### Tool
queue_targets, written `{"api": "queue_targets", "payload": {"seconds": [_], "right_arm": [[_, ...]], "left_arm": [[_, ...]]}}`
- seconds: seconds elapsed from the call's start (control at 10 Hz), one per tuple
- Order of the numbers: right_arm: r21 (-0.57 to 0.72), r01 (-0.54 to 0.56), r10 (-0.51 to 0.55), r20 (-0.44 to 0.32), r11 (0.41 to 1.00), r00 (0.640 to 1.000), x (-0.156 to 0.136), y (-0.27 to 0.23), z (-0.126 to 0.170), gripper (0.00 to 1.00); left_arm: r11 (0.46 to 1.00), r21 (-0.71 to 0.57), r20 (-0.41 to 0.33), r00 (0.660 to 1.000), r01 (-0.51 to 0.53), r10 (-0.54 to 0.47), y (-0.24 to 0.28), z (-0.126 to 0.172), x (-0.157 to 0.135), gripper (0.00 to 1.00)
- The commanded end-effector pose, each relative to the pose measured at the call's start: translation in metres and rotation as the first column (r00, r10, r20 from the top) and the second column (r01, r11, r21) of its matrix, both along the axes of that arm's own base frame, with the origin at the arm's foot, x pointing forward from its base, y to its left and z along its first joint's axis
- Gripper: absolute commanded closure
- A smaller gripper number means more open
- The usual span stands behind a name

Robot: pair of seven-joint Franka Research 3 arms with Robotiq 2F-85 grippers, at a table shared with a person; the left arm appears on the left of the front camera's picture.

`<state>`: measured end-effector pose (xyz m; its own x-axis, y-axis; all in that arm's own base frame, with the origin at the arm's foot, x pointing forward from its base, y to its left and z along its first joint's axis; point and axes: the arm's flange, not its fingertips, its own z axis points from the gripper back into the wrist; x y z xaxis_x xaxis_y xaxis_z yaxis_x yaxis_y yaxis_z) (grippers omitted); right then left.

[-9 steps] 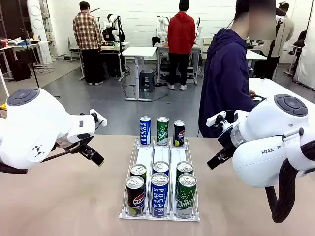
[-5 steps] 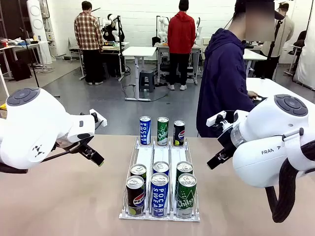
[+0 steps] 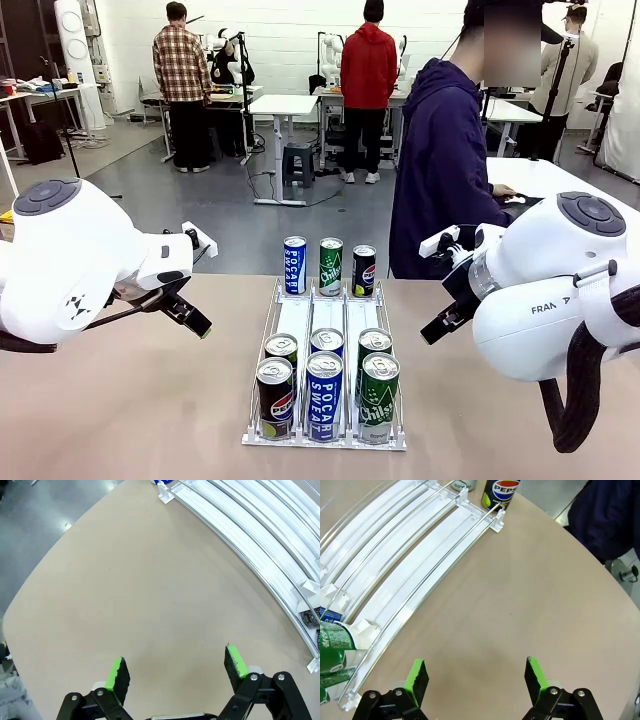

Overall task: Retrieve and hand over the desired beverage to the person.
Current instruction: Pick up a can of the same type that the person held from the Automatic Can Dispenser.

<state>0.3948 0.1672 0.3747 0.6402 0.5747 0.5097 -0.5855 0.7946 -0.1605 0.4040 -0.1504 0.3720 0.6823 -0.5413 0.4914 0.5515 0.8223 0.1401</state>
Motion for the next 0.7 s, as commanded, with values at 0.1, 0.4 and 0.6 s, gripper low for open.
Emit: {"api": "queue_targets", "payload": {"seconds": [0.1,0.4,0.6], "right_arm": [[0.0,0.0,0.0,0.0,1.0,1.0,0.0,0.0,0.0,0.0],[0.0,0.0,0.0,0.0,1.0,1.0,0.0,0.0,0.0,0.0],[0.001,0.039,-0.039,0.071,0.999,0.997,-0.013,-0.004,0.046,0.0]], "left_arm": [[1.0,0.0,0.0,1.0,0.0,0.0,0.0,0.0,0.0,0.0],[1.0,0.0,0.0,1.0,0.0,0.0,0.0,0.0,0.0,0.0],[1.0,0.016,0.058,0.998,0.004,-0.004,-0.001,0.045,-0.001,0.0]]}}
